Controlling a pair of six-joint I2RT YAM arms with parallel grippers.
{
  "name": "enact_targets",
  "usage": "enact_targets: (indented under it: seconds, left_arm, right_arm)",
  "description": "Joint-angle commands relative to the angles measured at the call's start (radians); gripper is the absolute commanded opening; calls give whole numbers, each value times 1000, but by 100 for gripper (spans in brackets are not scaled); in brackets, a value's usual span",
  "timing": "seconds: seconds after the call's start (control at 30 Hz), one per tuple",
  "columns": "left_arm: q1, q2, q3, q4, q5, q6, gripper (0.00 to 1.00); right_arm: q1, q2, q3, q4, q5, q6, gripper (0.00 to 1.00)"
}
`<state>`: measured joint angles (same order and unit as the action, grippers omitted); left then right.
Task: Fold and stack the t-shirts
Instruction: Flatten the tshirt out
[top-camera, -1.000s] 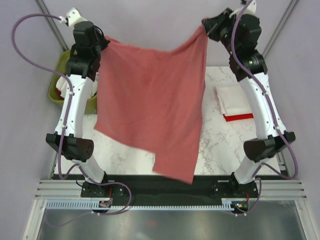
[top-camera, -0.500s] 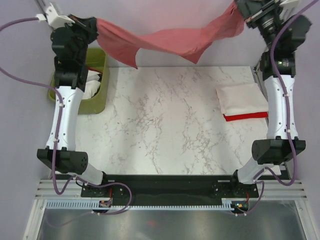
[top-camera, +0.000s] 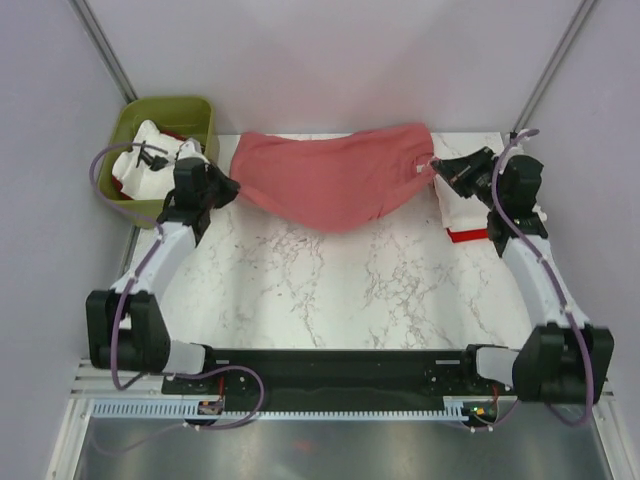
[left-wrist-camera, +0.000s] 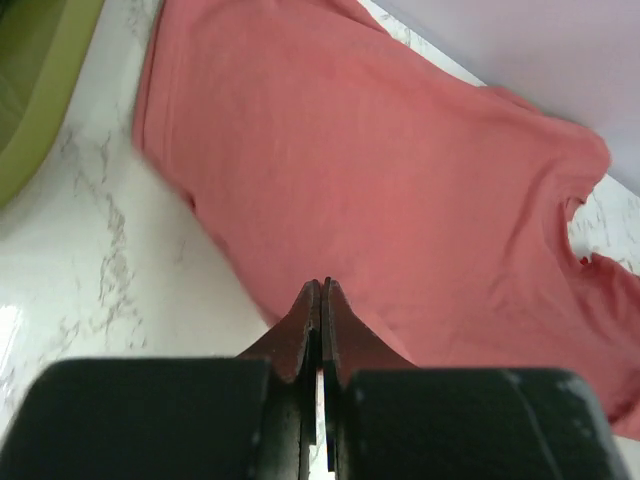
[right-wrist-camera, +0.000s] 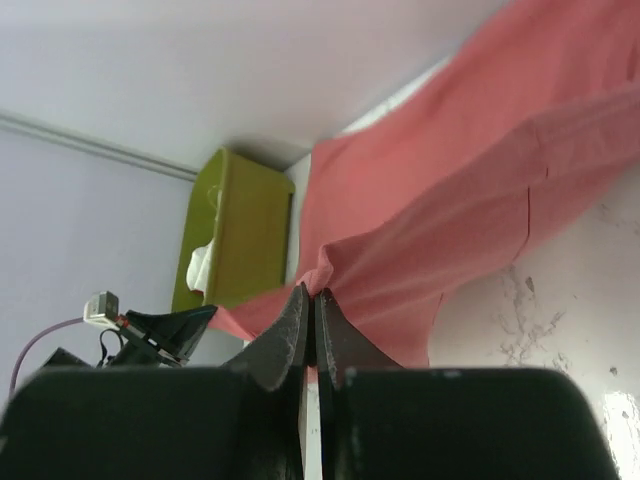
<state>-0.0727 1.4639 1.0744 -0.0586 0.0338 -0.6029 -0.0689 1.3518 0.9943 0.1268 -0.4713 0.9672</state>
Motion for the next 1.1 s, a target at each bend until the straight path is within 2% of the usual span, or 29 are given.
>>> enact_targets:
  seconds: [0.0,0.17,0.27,0.6,0.7,0.83,1.07]
  left_arm:
    - [1,-172,-128,91,12,-35,2]
    - [1,-329,-373,69,-8,-139,2]
    - [1,-433,-456,-1,-66,-178,2]
    - [2,-821,-611,-199,-279,-230,2]
    - [2,-826,-611,-227,-298,-216,2]
    - [2,-752,-608,-233,-298,-236,2]
    - [2,-620,-593,-146,-281,-253,2]
  right_arm:
    - [0,-248,-64,-1,29,-116,0]
    - [3,-461,-210,-172,62,-199,0]
    - [3,-561,-267,-264,72,-232,0]
    - [3,-802,-388,-513,71,-272,0]
    - [4,-829,-393,-567,86,-288,0]
    - [3,-826,-367,-598,132,-315,0]
    - [3,-608,-264,-524,201,-332,0]
